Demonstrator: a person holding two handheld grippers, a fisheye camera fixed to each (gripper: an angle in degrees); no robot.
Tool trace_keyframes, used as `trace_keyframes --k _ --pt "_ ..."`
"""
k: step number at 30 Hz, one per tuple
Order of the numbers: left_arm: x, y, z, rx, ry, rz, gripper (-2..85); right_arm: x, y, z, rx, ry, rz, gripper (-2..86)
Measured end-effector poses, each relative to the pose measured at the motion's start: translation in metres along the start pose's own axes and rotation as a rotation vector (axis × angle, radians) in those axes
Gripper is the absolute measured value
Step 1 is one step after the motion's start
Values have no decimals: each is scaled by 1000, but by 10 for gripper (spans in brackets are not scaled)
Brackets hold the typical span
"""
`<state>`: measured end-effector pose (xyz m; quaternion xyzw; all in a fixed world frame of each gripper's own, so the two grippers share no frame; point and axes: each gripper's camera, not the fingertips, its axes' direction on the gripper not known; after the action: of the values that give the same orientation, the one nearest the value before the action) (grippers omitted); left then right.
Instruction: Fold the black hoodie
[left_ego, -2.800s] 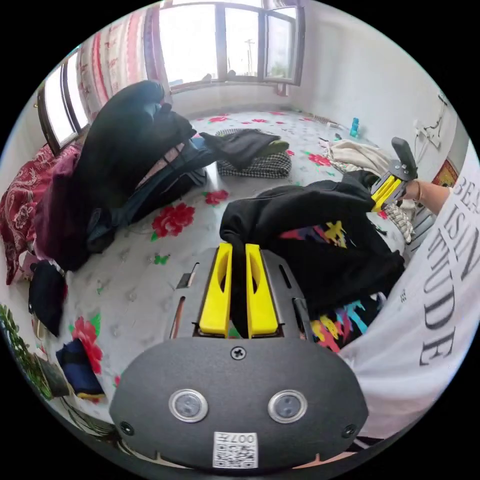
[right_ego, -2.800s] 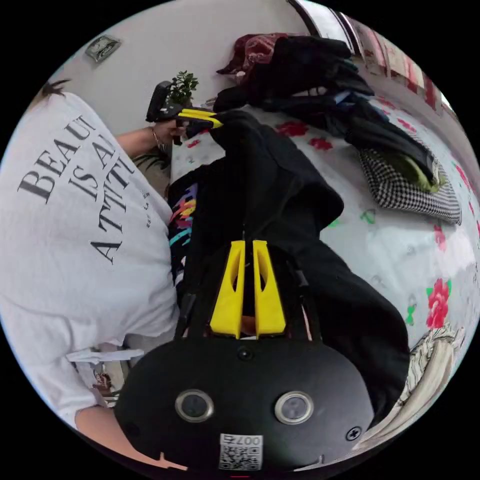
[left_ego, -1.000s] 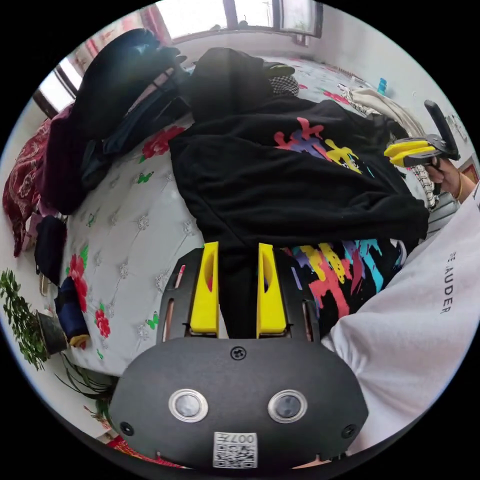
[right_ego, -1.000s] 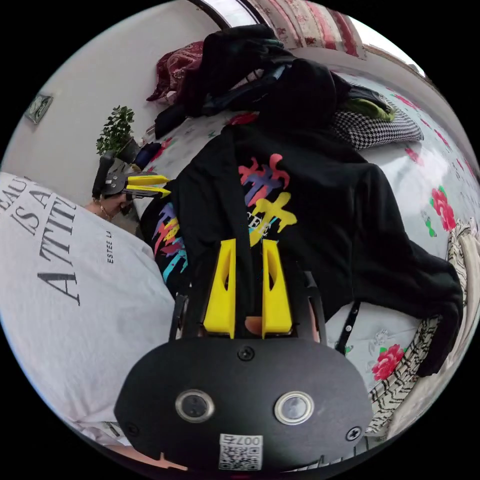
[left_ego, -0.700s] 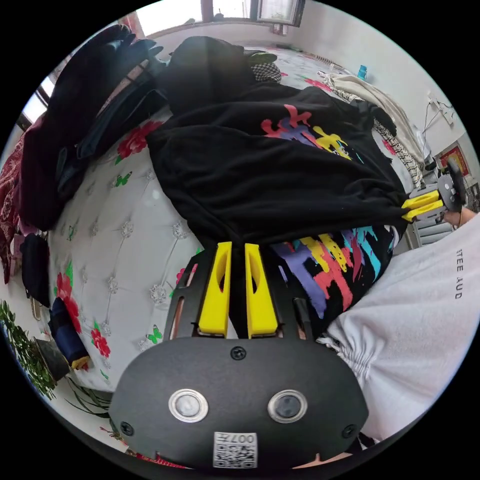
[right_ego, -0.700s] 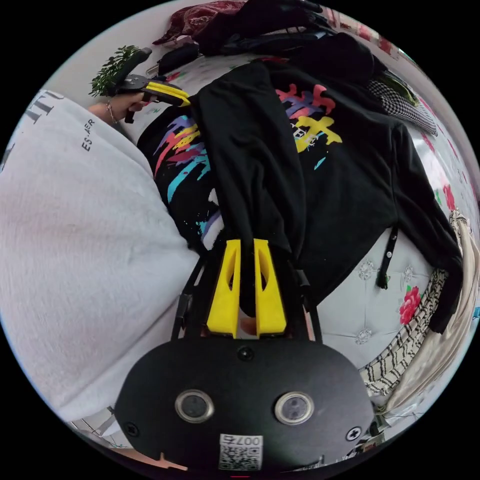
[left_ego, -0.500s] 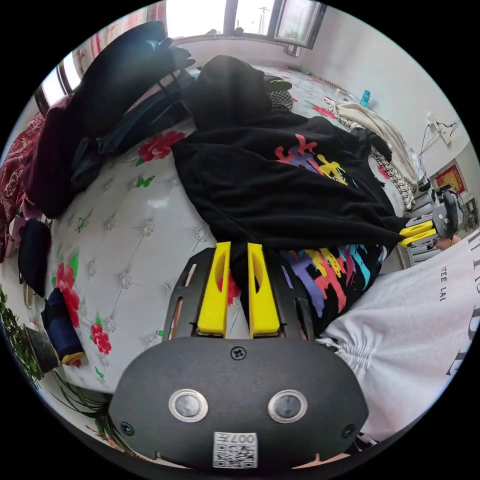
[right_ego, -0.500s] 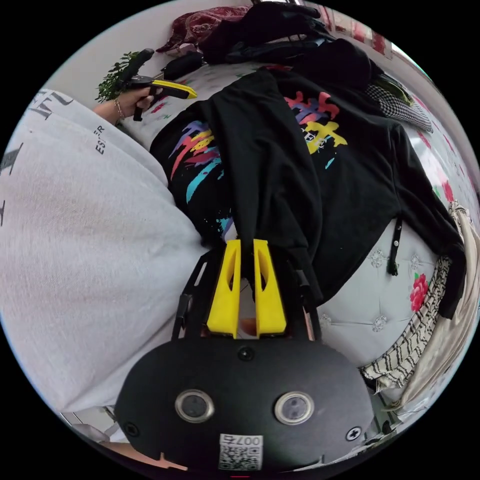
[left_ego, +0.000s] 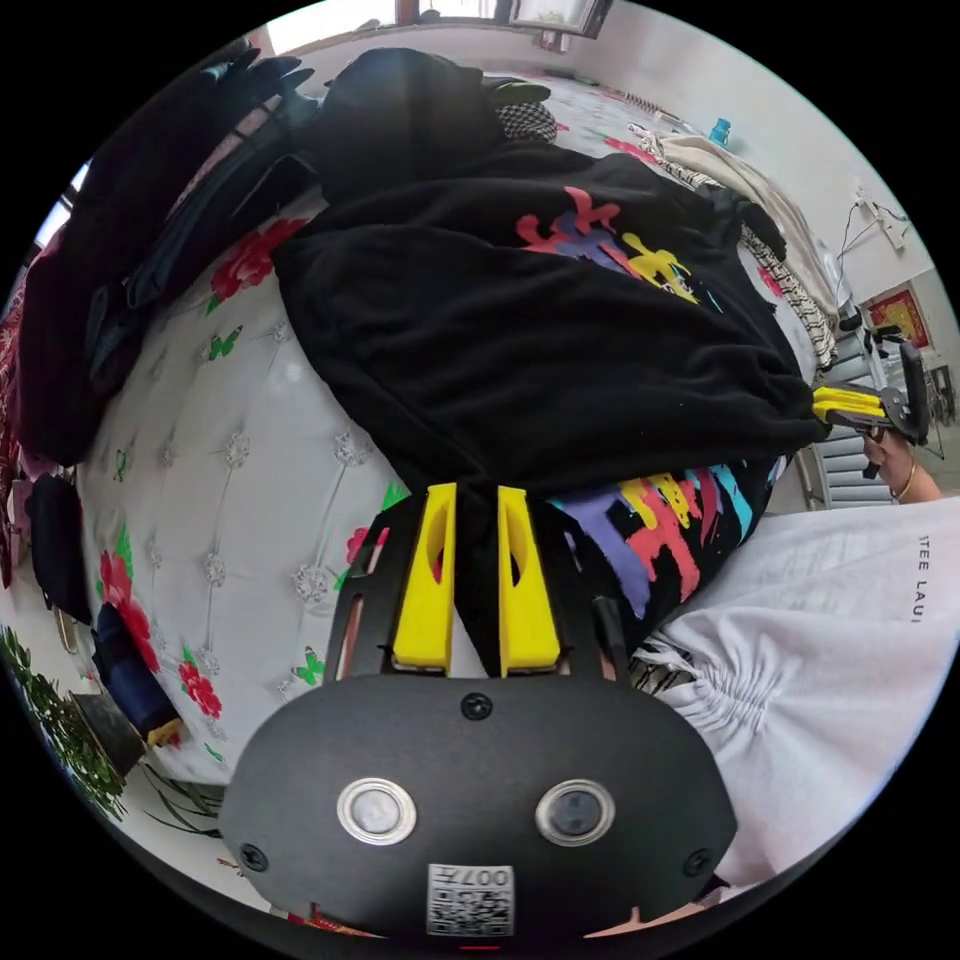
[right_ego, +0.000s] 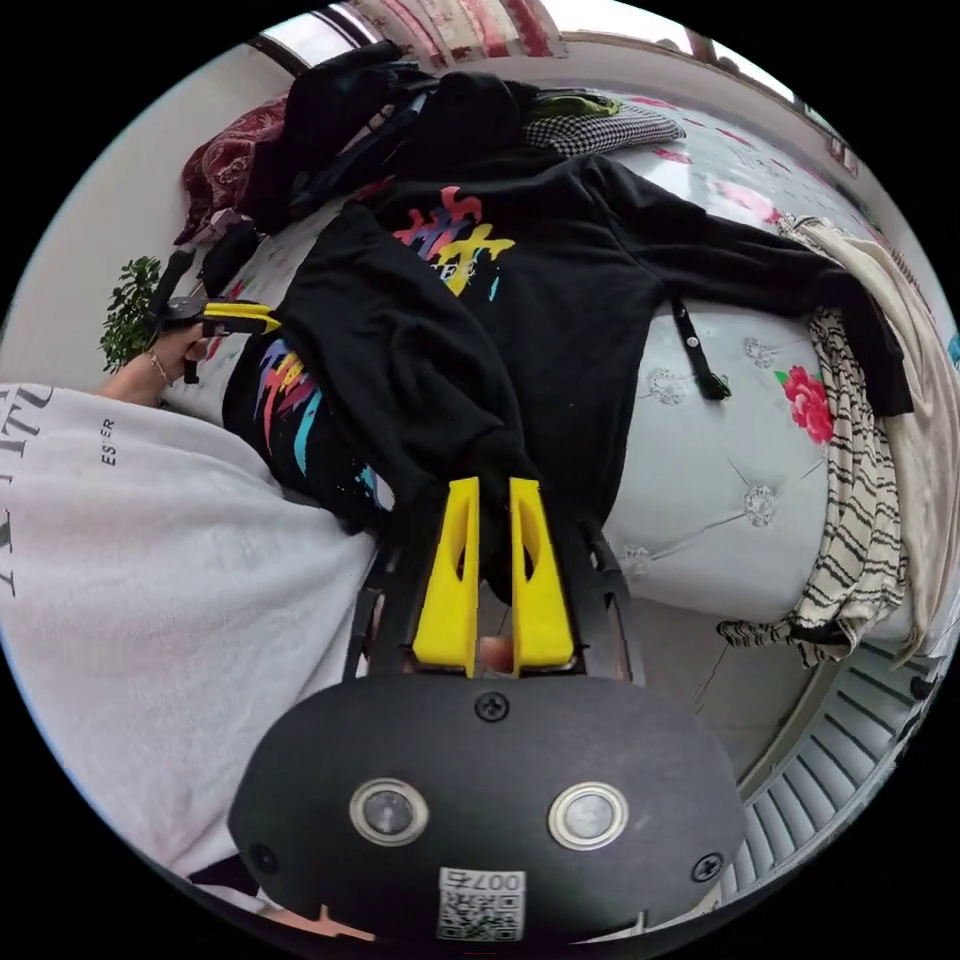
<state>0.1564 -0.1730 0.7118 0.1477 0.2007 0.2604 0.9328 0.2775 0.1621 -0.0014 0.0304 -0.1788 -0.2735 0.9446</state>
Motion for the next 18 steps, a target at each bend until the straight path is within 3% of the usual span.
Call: trace_keyframes --k 11,14,16,18 --pt "-22 10 -83 163 27 -35 -2 -51 -79 -239 570 102 -332 -2" --pt "-25 28 -77 164 -3 -63 -3 -52 -72 -199 458 113 -334 -2" --pt "-23 34 -58 135 -25 -56 -3 -31 -73 -129 289 109 -270 -2" --pt "-17 35 -8 12 -81 -21 3 14 -70 -13 -2 -38 -106 -2"
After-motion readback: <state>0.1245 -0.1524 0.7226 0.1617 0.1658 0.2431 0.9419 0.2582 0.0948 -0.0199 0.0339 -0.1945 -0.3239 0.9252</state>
